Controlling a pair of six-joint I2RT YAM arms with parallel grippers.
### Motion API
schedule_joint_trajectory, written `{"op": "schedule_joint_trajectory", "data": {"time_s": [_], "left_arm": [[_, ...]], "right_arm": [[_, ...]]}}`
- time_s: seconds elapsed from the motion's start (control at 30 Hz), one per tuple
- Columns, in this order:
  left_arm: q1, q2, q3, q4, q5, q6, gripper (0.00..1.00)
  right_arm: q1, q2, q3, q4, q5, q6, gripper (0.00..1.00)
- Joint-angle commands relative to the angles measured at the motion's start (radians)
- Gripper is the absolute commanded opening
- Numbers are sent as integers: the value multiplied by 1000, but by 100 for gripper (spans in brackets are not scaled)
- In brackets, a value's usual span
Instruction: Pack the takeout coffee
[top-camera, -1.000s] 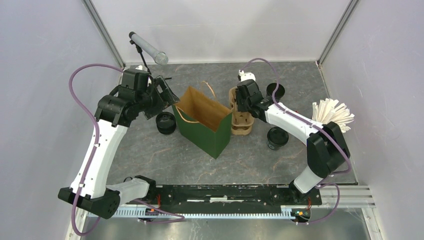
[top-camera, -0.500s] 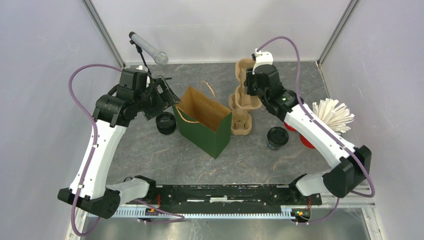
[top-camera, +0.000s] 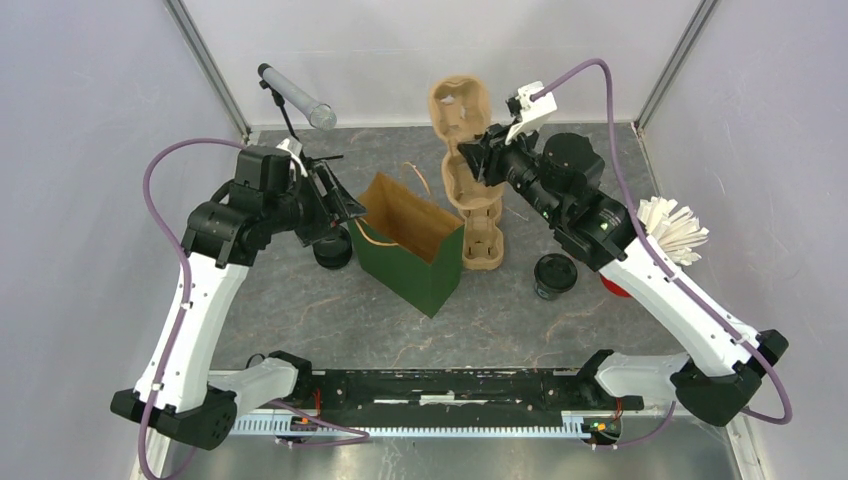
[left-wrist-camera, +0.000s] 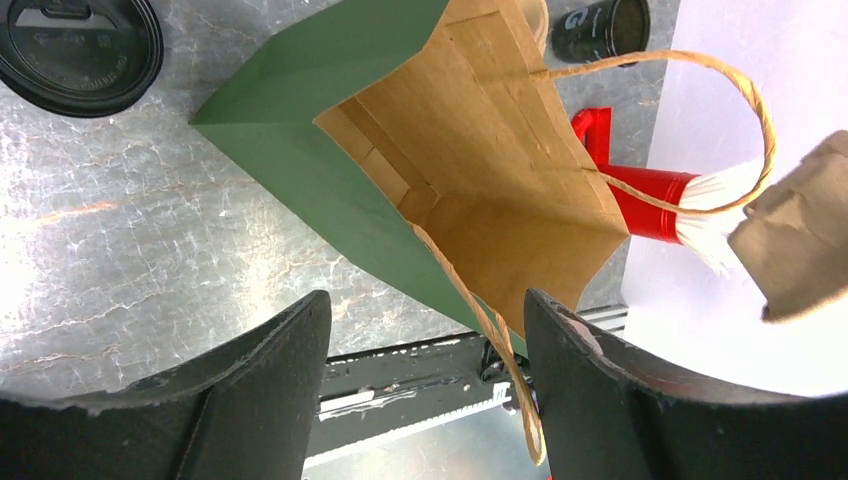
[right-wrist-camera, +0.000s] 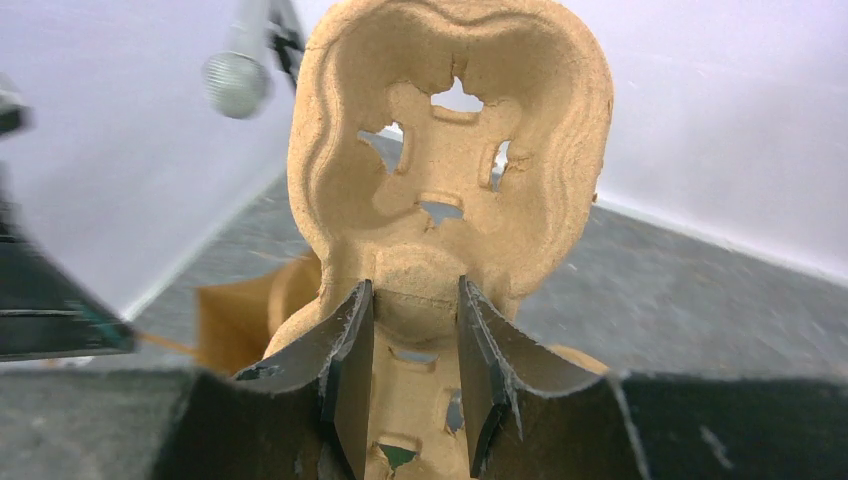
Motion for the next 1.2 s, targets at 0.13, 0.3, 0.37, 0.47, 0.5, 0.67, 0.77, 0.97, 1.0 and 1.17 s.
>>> {"op": "schedule_joint_trajectory", "data": {"time_s": [0.13,0.3,0.37,0.47,0.5,0.67,0.77,0.97,1.0,1.17], "left_arm": [[6,-38,-24,39,56,-30,68],[6,-54,-43,71,77,-52,44],[6,-62,-50,75,77,-56,33],[6,-67,-57,76,83,-57,20],[6,-67,-57,76,86,-59,17],[6,-69,-55,76,96,-62,2],[6,-73,-53,72,93,-59,2],[6,-75,-50,58,82,-49,2],[5,-77,-52,59,80,-48,2],[6,-86,-59,58,77,-47,2]], "right_arm": [[129,-18,21,263,-147,-30,35],[213,4,8,303,-176,-79,36],[237,13,-7,320,-201,-88,36],[265,29,-45,354,-199,-97,36],[271,37,-54,354,-203,-109,36],[285,68,-92,368,-184,-153,37],[284,68,-129,386,-135,-186,37],[284,88,-165,384,-210,-240,40],[285,94,-169,379,-217,-240,39],[285,108,-189,367,-221,-261,40]]}}
